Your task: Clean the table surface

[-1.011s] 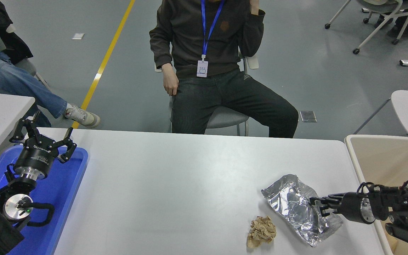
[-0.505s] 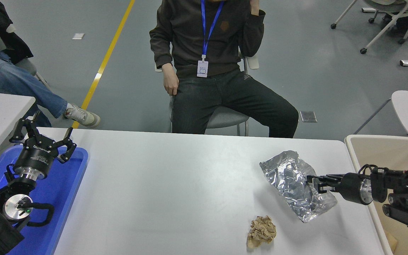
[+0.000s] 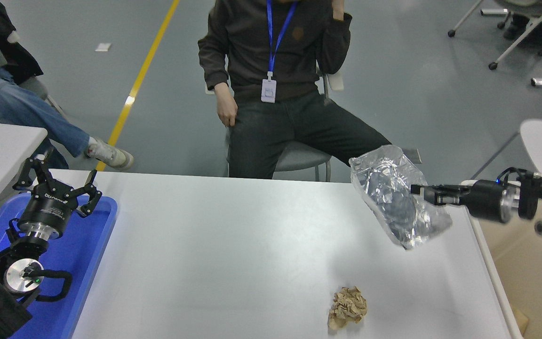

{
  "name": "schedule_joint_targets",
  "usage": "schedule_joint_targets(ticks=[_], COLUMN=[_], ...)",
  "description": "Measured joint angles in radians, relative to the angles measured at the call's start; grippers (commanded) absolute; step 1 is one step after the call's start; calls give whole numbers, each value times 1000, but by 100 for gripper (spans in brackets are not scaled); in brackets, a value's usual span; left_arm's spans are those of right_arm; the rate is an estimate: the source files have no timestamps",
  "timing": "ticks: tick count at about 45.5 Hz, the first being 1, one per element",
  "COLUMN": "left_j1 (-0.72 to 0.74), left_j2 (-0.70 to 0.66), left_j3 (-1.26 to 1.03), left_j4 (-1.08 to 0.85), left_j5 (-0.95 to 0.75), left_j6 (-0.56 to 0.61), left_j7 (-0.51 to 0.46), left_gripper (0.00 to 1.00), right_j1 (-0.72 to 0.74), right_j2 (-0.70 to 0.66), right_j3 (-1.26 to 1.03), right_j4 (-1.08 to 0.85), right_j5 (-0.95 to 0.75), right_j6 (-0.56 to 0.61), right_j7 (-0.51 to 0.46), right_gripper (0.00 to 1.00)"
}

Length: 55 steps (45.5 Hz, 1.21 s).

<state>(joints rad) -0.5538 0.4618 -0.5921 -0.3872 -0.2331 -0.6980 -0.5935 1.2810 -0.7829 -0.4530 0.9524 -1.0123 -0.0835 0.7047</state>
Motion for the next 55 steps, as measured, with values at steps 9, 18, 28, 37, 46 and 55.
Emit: schedule_joint_targets(ticks=[9,18,28,37,46,55], left_j1=[0,0,0,0,0,0], left_j2=[0,0,0,0,0,0], left_j3=[0,0,0,0,0,0], left_j4=[0,0,0,0,0,0], left_j5=[0,0,0,0,0,0], left_j6=[0,0,0,0,0,0], left_j7=[0,0,0,-1,-1,-1], left_gripper=[100,100,100,100,100,100], right_j1=[68,98,104,65,-13,-94], right_j2=[-51,-73,-80,-70,-42,-3], right_j3=[42,62,73,76,76,75], right_j4=[29,32,-81,-282,-465,-626], right_j5=[6,15,89,210,345,457], right_j6=[68,99,130,183,208,219], right_j7=[2,3,-1,-3,-17,-81], right_gripper=[0,0,0,0,0,0])
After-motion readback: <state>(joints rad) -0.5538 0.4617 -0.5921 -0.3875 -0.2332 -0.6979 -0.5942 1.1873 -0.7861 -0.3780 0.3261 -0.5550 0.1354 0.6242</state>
